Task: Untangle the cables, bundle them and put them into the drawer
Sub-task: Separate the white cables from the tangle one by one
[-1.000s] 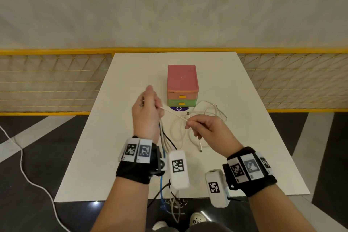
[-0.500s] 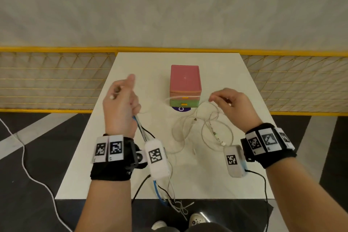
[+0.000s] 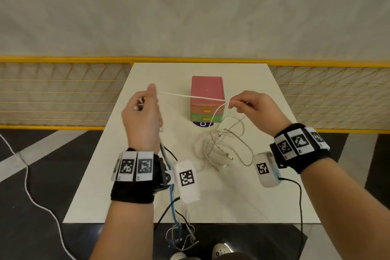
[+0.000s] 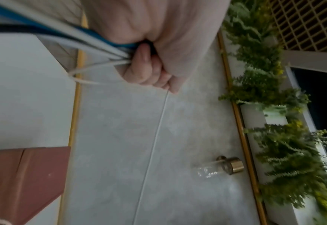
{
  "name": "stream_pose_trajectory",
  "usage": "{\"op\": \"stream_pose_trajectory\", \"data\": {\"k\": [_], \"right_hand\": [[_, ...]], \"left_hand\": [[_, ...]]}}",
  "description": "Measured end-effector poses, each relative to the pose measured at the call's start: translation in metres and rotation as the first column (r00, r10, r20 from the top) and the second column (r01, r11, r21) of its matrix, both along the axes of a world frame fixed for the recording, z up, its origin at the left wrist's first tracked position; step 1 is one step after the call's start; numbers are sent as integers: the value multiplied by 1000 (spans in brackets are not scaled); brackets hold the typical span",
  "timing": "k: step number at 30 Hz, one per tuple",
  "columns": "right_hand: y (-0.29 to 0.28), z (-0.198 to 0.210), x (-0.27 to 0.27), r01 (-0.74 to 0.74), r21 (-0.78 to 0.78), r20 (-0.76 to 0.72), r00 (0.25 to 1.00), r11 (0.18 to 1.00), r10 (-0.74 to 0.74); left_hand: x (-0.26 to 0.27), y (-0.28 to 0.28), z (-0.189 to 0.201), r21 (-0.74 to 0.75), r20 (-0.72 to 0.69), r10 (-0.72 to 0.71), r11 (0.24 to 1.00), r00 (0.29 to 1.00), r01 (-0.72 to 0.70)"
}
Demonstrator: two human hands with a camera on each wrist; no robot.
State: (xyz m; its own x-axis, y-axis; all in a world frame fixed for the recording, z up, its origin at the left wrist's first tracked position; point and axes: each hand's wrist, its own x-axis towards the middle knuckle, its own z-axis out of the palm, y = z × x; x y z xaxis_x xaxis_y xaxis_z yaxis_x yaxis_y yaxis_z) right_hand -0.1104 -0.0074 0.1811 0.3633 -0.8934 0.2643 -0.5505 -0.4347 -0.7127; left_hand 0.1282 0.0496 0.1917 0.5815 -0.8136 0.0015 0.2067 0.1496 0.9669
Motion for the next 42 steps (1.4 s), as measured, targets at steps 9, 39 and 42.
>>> {"op": "stream_pose_trajectory", "data": {"k": [9, 39, 42], "right_hand": [[4, 33, 38, -187, -187, -98, 980, 964, 171], [-35, 1, -19, 56, -141, -268, 959, 988, -93], [-41, -3, -26, 136, -164, -256, 951, 977, -175]], "left_hand": [[-38, 3, -6, 68, 607, -323, 931, 726, 358], [9, 9, 1, -184, 172, 91, 981, 981, -59], [13, 12, 0, -155, 134, 115, 983, 984, -93]]}}
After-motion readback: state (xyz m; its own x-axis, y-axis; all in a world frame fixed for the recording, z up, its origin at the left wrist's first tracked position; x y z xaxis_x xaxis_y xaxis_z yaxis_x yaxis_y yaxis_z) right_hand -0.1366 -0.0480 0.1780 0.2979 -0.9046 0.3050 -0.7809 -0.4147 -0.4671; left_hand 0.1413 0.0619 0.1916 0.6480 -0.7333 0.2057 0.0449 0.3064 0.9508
